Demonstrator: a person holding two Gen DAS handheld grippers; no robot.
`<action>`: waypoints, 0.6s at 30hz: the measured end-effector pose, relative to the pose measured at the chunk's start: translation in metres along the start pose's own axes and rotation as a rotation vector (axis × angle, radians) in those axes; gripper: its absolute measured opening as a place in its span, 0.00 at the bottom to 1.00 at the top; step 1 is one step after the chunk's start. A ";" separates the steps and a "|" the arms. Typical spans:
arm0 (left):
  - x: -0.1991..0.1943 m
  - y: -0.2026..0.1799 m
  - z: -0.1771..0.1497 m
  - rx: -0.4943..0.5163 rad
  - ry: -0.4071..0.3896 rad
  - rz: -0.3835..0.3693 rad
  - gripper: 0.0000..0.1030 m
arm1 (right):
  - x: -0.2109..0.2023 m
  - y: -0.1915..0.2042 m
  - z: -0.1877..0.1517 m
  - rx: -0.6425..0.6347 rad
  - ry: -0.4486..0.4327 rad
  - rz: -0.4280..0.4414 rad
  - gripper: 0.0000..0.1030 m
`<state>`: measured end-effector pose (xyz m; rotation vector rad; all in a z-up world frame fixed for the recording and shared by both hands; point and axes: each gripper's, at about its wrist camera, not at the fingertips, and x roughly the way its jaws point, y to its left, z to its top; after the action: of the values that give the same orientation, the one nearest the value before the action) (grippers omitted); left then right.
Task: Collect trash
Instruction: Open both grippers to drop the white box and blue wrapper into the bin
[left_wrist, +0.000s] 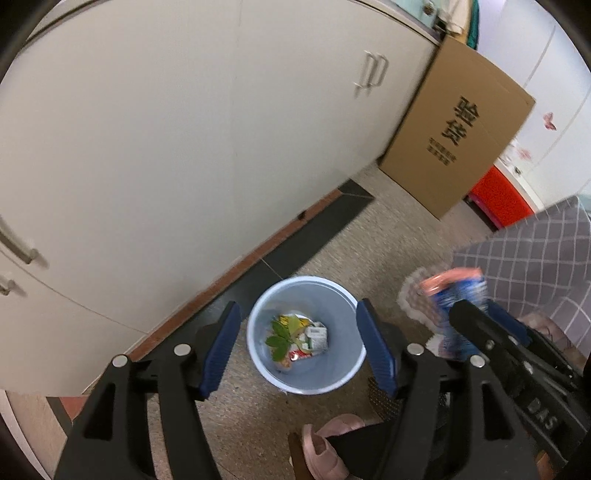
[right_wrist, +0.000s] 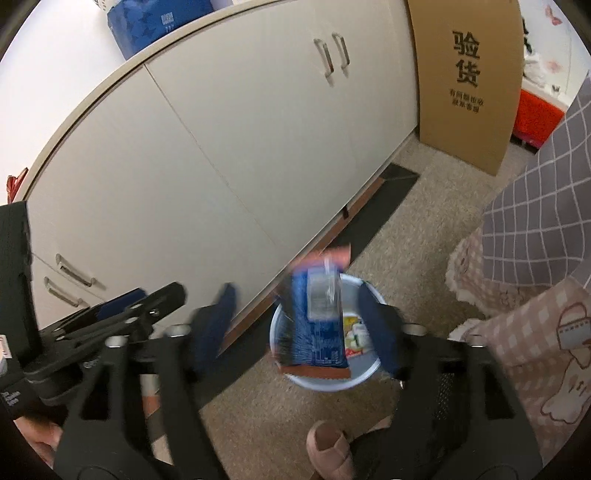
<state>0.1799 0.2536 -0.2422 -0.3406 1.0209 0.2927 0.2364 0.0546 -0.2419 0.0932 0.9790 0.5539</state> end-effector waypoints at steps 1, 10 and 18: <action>-0.002 0.002 0.001 -0.007 -0.006 0.008 0.62 | -0.001 0.000 0.000 0.002 -0.003 -0.001 0.68; -0.027 -0.012 0.003 0.008 -0.046 -0.026 0.62 | -0.043 -0.009 0.005 0.034 -0.076 -0.017 0.68; -0.073 -0.067 0.006 0.092 -0.127 -0.121 0.62 | -0.128 -0.031 0.017 0.059 -0.235 -0.066 0.68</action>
<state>0.1747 0.1888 -0.1665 -0.2955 0.8817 0.1561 0.2071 -0.0315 -0.1445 0.1744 0.7670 0.4425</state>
